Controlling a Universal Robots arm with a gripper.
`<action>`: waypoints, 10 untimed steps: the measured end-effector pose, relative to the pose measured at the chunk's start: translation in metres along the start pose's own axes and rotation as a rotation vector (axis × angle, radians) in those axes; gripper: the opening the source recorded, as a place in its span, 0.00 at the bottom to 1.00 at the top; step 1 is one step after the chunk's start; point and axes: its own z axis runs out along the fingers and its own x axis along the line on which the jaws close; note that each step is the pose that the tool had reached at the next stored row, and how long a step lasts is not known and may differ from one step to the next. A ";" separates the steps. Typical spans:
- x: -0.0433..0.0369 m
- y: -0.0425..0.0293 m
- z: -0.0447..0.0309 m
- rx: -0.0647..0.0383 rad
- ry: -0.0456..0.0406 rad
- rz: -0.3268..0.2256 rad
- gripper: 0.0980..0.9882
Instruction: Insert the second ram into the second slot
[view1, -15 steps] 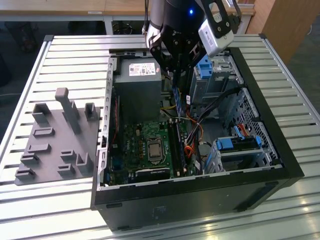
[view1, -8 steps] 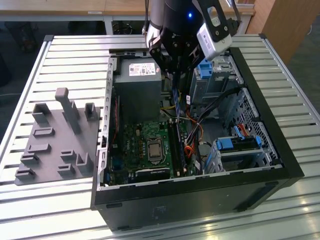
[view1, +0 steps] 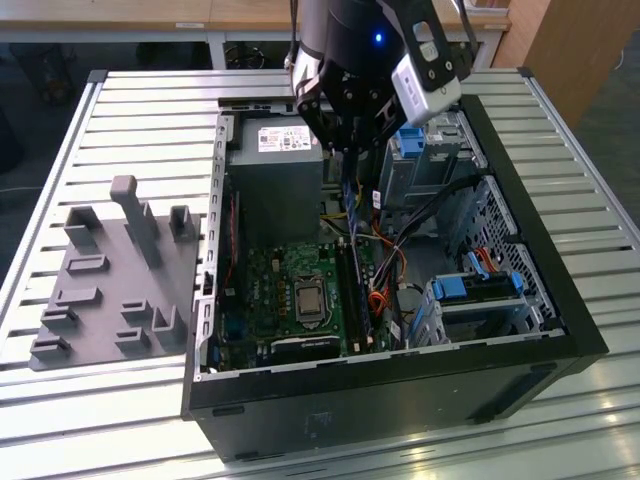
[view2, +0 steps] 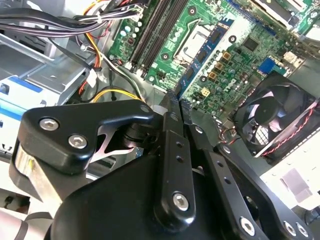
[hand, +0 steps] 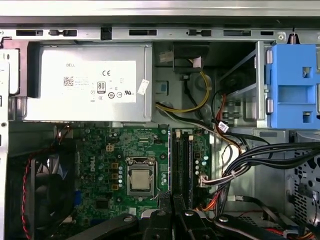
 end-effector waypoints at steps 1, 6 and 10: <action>0.0000 0.0000 0.0003 0.000 0.0017 0.000 0.04; 0.0000 -0.0002 0.0021 0.000 0.0051 0.000 0.04; -0.0001 -0.0003 0.0040 0.000 0.0048 0.000 0.04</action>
